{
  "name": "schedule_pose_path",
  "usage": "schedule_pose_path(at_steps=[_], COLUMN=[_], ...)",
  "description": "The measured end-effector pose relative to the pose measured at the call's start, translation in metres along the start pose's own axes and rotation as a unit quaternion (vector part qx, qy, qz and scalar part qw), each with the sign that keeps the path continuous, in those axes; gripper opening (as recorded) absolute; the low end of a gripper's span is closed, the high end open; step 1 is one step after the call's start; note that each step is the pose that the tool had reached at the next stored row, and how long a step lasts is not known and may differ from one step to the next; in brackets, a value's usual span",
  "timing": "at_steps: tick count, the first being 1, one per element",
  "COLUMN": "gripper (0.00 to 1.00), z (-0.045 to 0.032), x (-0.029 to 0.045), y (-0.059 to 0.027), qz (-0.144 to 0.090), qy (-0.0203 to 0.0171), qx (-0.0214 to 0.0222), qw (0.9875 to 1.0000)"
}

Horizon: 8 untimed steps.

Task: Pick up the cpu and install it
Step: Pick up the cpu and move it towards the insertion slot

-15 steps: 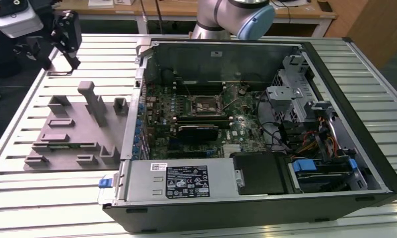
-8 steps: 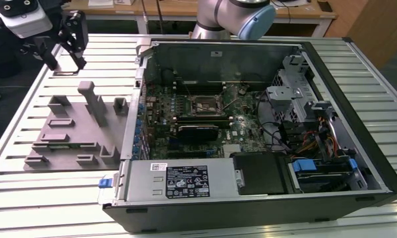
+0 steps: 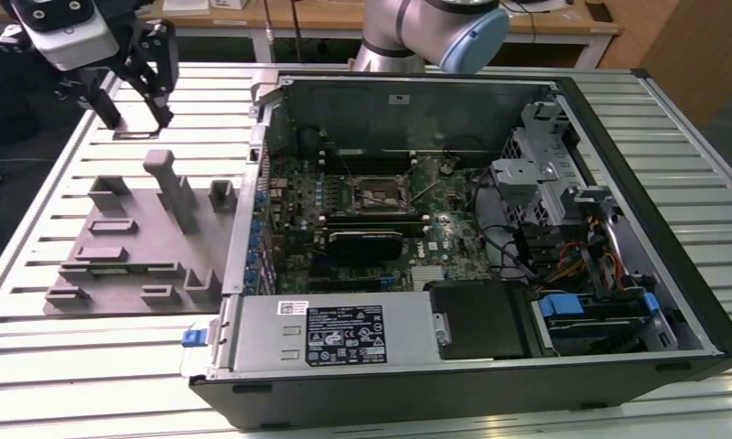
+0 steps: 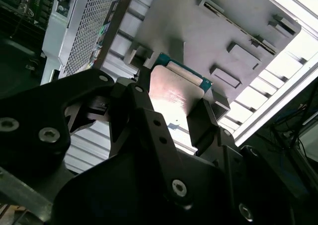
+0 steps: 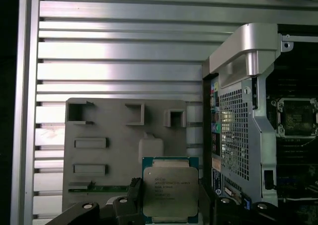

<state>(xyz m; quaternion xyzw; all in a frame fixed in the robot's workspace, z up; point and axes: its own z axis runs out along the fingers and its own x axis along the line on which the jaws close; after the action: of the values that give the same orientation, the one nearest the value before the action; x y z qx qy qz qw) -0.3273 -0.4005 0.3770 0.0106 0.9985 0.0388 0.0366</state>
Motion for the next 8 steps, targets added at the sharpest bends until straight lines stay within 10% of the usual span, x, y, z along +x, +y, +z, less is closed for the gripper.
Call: schedule_pose_path(at_steps=[8], gripper=[0.54], z=[0.0012], x=[-0.0168], y=[0.0003], qz=[0.000], qy=[0.0000], qx=[-0.0002], qw=[1.0000])
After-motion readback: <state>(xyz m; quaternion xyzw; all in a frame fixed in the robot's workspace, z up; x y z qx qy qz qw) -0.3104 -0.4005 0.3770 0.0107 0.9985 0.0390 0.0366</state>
